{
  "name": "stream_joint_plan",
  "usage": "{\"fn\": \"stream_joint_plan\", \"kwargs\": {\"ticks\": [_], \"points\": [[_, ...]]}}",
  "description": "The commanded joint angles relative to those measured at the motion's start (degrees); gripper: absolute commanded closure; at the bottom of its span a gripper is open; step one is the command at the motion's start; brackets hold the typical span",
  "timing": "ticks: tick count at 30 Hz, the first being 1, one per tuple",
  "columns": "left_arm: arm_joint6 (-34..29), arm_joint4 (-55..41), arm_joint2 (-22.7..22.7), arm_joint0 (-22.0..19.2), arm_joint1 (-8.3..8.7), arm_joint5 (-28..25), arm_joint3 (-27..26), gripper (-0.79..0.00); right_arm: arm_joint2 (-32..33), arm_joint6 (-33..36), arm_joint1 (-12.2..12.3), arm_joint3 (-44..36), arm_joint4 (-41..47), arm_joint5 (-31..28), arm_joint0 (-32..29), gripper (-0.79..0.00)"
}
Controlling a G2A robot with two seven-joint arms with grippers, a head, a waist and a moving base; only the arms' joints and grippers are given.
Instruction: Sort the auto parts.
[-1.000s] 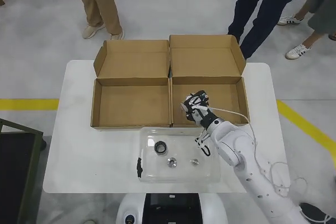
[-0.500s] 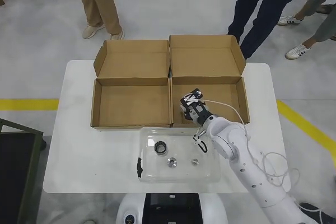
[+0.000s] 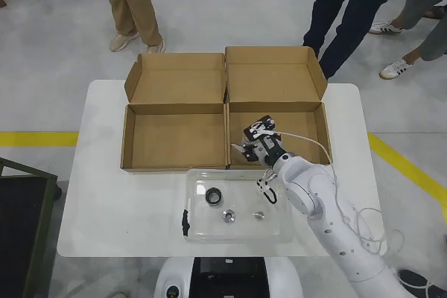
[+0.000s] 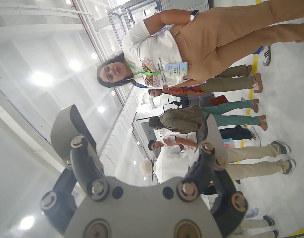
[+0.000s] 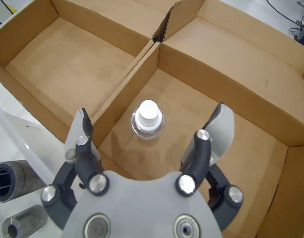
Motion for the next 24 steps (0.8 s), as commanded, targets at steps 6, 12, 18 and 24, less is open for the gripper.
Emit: {"fn": "stream_joint_plan", "kwargs": {"ticks": [6, 12, 18, 24], "points": [[0.00, 0.00, 0.00, 0.00, 0.00, 0.00, 0.00, -0.785, 3.69, -0.05, 1.14, -10.01, 0.29, -6.42, -5.61, -0.785], [0.00, 0.00, 0.00, 0.00, 0.00, 0.00, 0.00, -0.785, 6.89, -2.78, 2.28, -16.84, 0.36, -13.54, -11.96, -0.785], [0.00, 0.00, 0.00, 0.00, 0.00, 0.00, 0.00, -0.785, 11.50, -5.60, 3.40, -21.87, -1.45, -17.09, -19.04, -0.785], [0.00, 0.00, 0.00, 0.00, 0.00, 0.00, 0.00, -0.785, 15.34, -8.45, 4.65, -25.18, -3.29, -26.17, -24.97, -0.785]]}}
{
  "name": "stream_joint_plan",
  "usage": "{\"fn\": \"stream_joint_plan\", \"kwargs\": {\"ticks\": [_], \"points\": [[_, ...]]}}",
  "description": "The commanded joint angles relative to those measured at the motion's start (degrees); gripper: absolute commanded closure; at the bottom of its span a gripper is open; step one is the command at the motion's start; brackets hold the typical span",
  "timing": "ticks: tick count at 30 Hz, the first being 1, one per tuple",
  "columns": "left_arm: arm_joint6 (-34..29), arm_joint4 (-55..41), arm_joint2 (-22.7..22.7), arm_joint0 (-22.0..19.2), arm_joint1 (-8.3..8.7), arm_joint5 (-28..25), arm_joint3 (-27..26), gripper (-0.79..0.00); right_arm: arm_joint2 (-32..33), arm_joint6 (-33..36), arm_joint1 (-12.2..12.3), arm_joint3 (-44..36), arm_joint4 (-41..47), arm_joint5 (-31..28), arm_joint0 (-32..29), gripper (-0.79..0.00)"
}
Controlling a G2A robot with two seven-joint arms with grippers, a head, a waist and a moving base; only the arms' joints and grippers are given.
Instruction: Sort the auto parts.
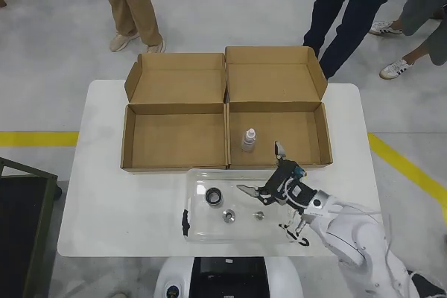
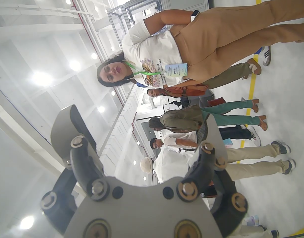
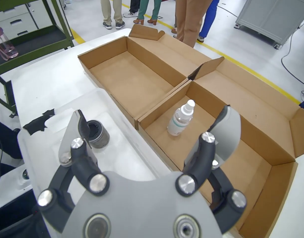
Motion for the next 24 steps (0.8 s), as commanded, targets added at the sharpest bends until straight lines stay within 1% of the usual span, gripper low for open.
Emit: {"fn": "stream_joint_plan", "kwargs": {"ticks": [1, 5, 9, 16, 24], "points": [[0.00, 0.00, 0.00, 0.00, 0.00, 0.00, 0.00, -0.785, 1.23, -0.43, 0.46, -0.96, -0.94, -3.76, -2.02, -0.785], [0.00, 0.00, 0.00, 0.00, 0.00, 0.00, 0.00, -0.785, 2.86, -0.63, 1.10, -2.07, -2.27, -7.78, -4.87, -0.785], [0.00, 0.00, 0.00, 0.00, 0.00, 0.00, 0.00, -0.785, 4.26, -1.03, 1.58, -2.16, -2.94, -9.64, -7.06, -0.785], [0.00, 0.00, 0.00, 0.00, 0.00, 0.00, 0.00, -0.785, 5.35, -0.78, 2.21, -2.96, -4.76, -11.01, -10.08, -0.785], [0.00, 0.00, 0.00, 0.00, 0.00, 0.00, 0.00, -0.785, 3.28, 3.28, 2.58, -2.71, -5.45, -11.35, -10.24, -0.785]]}}
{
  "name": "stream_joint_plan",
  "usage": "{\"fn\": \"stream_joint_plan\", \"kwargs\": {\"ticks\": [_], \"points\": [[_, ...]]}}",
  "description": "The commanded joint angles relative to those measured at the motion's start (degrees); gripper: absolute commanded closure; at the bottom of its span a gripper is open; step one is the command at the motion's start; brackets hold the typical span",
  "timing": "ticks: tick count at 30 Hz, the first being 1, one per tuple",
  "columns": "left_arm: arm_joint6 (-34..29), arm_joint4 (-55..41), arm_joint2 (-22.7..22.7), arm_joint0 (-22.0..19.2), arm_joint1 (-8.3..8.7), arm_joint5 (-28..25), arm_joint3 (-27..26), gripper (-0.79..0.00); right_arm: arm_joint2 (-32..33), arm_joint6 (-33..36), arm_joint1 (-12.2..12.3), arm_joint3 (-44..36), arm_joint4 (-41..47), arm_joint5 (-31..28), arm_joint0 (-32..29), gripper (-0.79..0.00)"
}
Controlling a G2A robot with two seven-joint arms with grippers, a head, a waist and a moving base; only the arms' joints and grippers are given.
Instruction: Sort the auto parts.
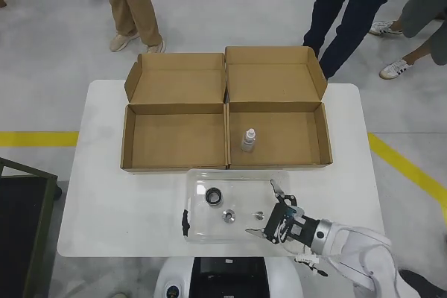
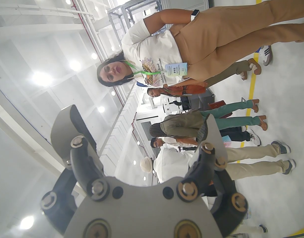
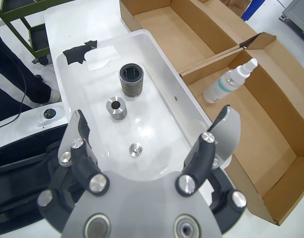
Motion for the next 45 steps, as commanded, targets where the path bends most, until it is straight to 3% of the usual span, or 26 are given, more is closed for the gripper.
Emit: {"fn": "stream_joint_plan", "kwargs": {"ticks": [1, 6, 14, 36, 41, 45], "points": [[0.00, 0.00, 0.00, 0.00, 0.00, 0.00, 0.00, -0.785, -0.62, 1.41, 0.05, 0.40, 0.20, 0.29, 0.35, -0.785], [0.00, 0.00, 0.00, 0.00, 0.00, 0.00, 0.00, -0.785, -1.78, 4.79, 0.14, 1.41, 1.52, 1.50, 1.55, -0.785], [0.00, 0.00, 0.00, 0.00, 0.00, 0.00, 0.00, -0.785, -2.87, 10.31, 0.45, 1.45, 1.91, 2.42, 2.83, -0.674], [0.00, 0.00, 0.00, 0.00, 0.00, 0.00, 0.00, -0.785, -7.45, 23.72, 1.10, 1.29, 0.90, 6.65, 4.57, -0.533], [0.00, 0.00, 0.00, 0.00, 0.00, 0.00, 0.00, -0.785, -9.30, 26.08, 1.05, 1.42, 0.73, 7.67, 6.20, -0.459], [0.00, 0.00, 0.00, 0.00, 0.00, 0.00, 0.00, -0.785, -10.26, 25.40, 1.09, 1.91, -0.51, 7.94, 7.05, -0.480]]}}
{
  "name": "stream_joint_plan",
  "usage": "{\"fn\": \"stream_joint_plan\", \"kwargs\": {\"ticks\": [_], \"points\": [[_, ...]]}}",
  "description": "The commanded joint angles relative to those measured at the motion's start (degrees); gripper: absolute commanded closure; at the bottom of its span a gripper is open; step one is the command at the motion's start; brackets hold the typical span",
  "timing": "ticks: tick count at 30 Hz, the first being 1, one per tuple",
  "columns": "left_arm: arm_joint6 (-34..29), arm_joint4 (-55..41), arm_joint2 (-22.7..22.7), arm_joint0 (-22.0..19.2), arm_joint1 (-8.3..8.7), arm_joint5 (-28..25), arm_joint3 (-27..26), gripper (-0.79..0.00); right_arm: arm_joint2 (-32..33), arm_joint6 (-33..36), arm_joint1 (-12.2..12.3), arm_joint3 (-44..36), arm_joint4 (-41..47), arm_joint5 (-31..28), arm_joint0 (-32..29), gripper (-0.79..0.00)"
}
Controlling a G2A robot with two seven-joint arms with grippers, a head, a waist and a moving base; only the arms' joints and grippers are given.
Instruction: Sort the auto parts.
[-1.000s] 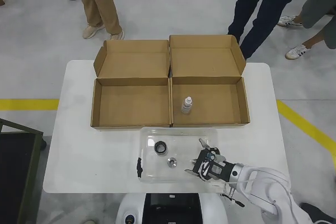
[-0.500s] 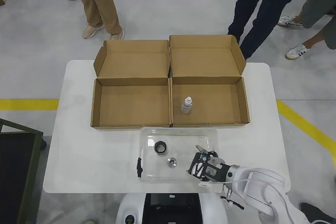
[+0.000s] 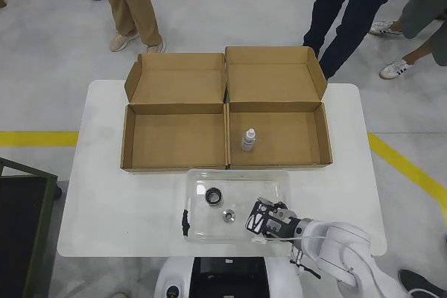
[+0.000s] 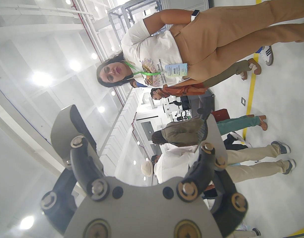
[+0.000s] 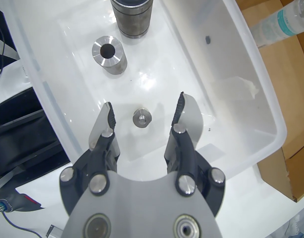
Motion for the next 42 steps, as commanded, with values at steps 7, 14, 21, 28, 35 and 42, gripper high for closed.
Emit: {"fn": "stream_joint_plan", "kwargs": {"ticks": [7, 14, 21, 28, 35, 42], "points": [[0.00, 0.00, 0.00, 0.00, 0.00, 0.00, 0.00, -0.785, -0.39, -5.71, 0.21, -0.27, -0.32, -0.20, 0.21, -0.785], [0.00, 0.00, 0.00, 0.00, 0.00, 0.00, 0.00, -0.785, 2.08, -9.62, 0.54, -1.21, 4.92, -0.37, -0.60, -0.785], [0.00, 0.00, 0.00, 0.00, 0.00, 0.00, 0.00, -0.785, 2.77, -10.73, 0.58, -1.25, 6.49, -0.06, -0.70, -0.785], [0.00, 0.00, 0.00, 0.00, 0.00, 0.00, 0.00, -0.785, 2.77, -10.73, 0.58, -1.25, 6.49, -0.06, -0.70, -0.785], [0.00, 0.00, 0.00, 0.00, 0.00, 0.00, 0.00, -0.785, 2.64, -10.96, 0.68, -1.00, 5.93, -0.11, -0.94, -0.785], [0.00, 0.00, 0.00, 0.00, 0.00, 0.00, 0.00, -0.785, 2.99, -6.15, 1.21, -2.10, 5.36, -1.34, -1.56, -0.785]]}}
